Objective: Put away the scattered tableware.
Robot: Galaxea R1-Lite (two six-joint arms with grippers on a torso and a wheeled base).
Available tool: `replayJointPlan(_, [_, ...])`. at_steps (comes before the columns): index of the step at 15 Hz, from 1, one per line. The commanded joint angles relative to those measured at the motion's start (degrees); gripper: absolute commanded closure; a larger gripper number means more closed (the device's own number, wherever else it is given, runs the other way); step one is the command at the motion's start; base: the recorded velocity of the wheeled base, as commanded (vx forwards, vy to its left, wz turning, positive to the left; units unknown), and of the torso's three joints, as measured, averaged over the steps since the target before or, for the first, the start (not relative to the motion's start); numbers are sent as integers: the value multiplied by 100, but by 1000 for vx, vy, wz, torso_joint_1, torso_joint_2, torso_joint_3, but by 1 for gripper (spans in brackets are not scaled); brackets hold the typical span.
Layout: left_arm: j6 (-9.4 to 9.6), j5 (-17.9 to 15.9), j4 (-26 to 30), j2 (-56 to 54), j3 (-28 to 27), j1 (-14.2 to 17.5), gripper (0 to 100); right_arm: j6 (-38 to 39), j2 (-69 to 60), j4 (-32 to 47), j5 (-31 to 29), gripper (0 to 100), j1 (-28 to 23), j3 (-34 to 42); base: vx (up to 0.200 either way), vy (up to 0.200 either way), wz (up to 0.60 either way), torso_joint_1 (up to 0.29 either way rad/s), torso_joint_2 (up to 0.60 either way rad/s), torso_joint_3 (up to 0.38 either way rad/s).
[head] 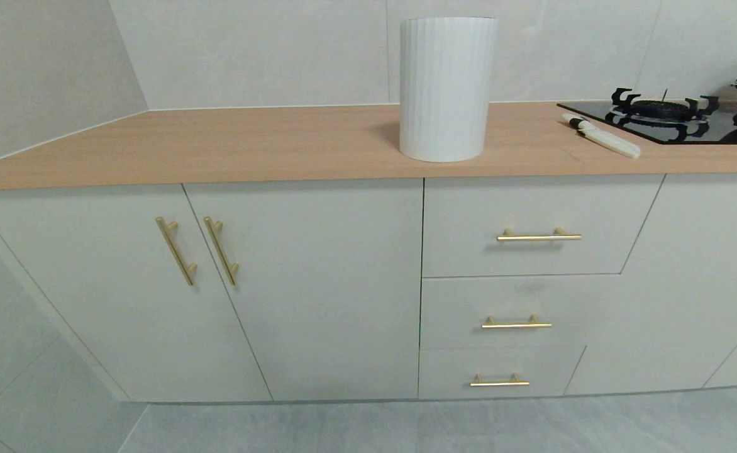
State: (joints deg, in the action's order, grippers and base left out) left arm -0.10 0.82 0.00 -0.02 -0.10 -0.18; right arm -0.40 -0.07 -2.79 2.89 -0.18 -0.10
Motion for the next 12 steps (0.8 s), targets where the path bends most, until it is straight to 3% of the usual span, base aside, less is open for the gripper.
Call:
replayJointPlan(1, [1, 6, 0, 2, 1, 1, 0, -4, 7, -2, 1, 0, 1, 1, 200, 0, 0, 7, 2, 2])
replayJointPlan(11, [-8, 6, 0, 2, 1, 1, 0, -21, 7, -2, 10, 0, 1, 1, 200, 0, 0, 3, 2, 0])
replayJointPlan(12, [-8, -3, 0, 2, 1, 1, 0, -21, 16, -2, 10, 0, 1, 1, 0, 0, 0, 0, 0, 0])
